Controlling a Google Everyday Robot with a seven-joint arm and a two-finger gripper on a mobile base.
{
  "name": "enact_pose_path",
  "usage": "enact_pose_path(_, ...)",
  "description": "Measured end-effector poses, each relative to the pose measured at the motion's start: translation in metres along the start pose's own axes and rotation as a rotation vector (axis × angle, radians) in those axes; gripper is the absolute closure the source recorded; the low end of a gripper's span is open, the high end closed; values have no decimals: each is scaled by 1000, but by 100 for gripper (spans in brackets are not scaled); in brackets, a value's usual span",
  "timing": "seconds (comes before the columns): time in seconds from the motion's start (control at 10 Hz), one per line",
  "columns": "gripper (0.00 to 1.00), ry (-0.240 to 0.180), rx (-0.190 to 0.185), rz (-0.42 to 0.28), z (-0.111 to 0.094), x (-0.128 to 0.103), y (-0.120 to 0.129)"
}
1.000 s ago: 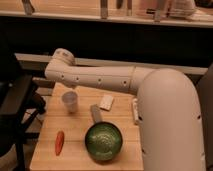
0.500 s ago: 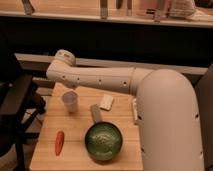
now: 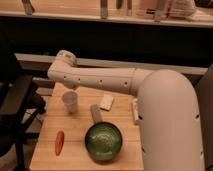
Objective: Place the eraser in the ceramic cup
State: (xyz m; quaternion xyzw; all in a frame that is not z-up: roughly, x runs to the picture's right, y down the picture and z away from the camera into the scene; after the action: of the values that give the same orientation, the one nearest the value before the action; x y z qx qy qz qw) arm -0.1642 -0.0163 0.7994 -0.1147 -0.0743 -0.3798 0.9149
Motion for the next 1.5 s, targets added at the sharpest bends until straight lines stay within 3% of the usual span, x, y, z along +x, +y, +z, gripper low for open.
enact_pose_path(0.2, 96, -6, -2, 3, -1, -1, 1)
enact_pose_path(0.4, 87, -17, 2, 13, 0, 1, 7)
enact_pose_path(1.0, 85, -28, 10, 13, -1, -7, 10)
enact_pose_path(1.2, 77, -37, 11, 22, -2, -7, 11)
enact_pose_path(1.5, 77, -47, 6, 14, 0, -10, 10)
